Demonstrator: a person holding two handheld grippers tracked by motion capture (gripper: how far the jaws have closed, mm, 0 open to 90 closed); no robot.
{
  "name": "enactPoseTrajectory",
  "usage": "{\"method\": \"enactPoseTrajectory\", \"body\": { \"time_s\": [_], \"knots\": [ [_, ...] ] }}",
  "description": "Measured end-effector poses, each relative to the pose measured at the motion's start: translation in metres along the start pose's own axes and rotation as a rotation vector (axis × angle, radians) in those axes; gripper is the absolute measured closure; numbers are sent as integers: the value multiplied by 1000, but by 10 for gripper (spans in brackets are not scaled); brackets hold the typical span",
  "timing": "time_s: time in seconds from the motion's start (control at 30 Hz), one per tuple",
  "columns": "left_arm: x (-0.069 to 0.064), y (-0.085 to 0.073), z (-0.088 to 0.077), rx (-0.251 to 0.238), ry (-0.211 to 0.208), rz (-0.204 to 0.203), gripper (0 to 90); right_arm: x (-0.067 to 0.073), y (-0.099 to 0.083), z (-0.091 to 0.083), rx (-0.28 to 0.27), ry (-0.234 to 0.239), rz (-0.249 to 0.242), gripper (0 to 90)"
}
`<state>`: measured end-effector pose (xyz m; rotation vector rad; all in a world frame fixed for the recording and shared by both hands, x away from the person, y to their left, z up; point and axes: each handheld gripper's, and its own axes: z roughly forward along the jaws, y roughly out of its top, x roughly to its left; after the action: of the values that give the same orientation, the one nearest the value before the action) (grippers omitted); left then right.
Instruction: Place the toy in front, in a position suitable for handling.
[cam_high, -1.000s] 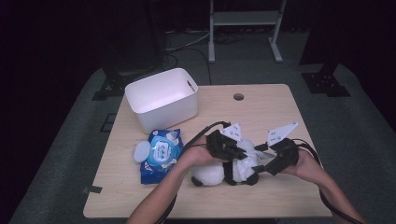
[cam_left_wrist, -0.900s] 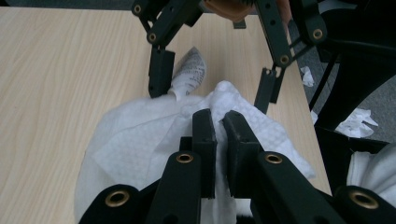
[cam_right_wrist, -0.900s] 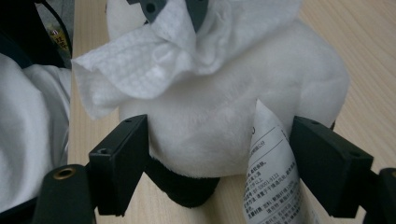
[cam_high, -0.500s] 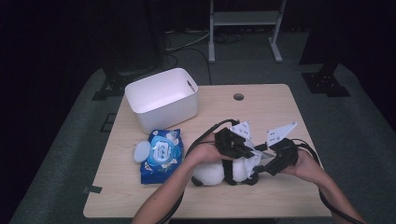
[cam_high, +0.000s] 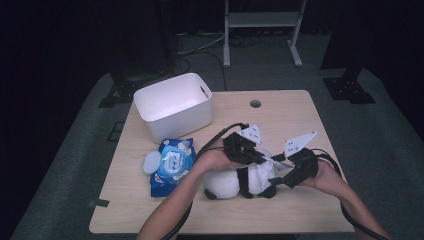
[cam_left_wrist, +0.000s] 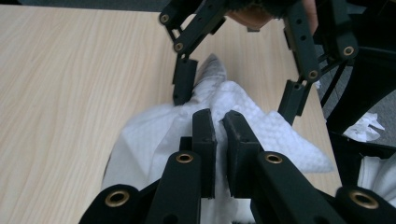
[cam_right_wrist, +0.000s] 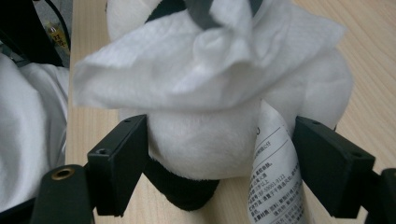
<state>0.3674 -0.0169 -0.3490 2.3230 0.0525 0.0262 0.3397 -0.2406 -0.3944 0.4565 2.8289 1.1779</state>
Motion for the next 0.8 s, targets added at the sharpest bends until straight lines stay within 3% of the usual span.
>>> {"method": "enactPoseTrajectory", "body": {
  "time_s": [0.8],
  "knots": [
    [22,-57,-47,39,98,-114,834,1,2,1,11,4,0,198]
  ]
}}
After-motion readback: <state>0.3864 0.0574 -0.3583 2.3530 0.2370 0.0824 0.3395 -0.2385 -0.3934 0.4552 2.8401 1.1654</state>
